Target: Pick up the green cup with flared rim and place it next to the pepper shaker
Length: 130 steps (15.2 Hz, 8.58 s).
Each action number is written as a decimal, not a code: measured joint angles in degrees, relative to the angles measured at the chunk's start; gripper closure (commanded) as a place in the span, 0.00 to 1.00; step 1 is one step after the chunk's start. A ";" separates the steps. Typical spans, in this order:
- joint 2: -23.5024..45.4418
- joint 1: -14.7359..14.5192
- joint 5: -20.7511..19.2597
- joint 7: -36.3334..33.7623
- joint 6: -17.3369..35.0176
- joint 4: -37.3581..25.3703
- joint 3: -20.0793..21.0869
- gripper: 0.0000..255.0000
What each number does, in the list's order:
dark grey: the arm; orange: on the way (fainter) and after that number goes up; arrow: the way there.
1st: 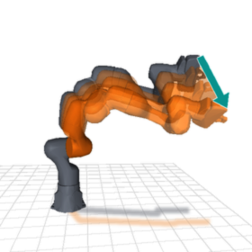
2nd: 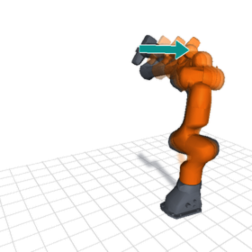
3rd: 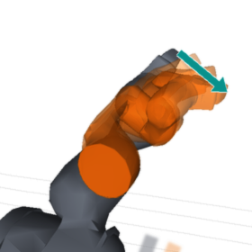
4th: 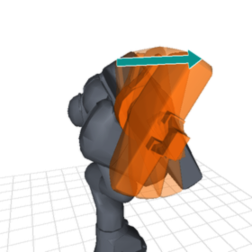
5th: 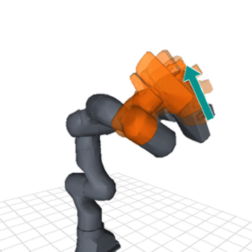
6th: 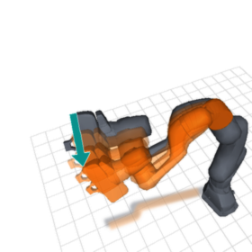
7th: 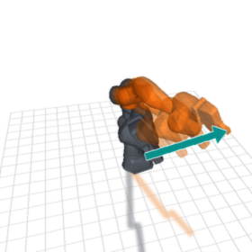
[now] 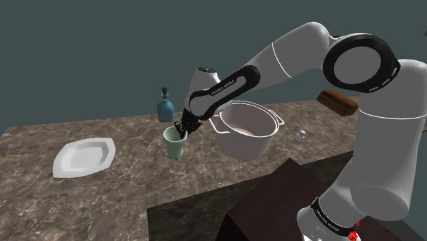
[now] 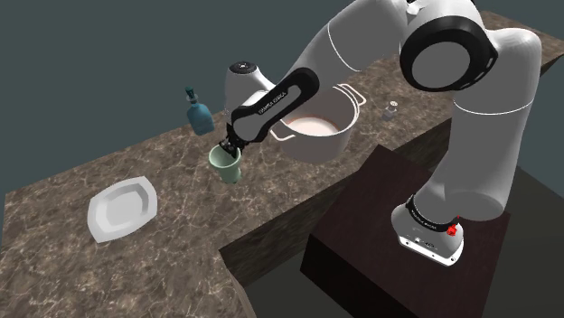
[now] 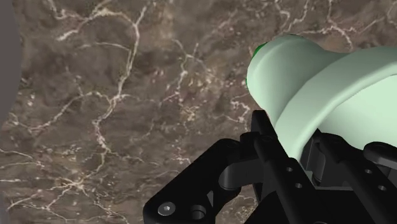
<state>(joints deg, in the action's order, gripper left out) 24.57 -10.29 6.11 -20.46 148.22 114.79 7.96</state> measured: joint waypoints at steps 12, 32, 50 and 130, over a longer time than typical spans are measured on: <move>-6.07 0.17 0.05 -0.79 -7.55 -1.55 0.12 1.00; -13.32 0.57 0.04 -1.87 -21.02 -7.83 0.14 1.00; -25.41 8.16 3.98 12.91 -24.97 2.16 -5.73 1.00; 9.43 44.00 21.52 81.53 -27.86 -19.69 -31.20 1.00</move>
<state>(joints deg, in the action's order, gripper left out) 34.00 33.71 27.62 61.07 120.36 95.10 -23.24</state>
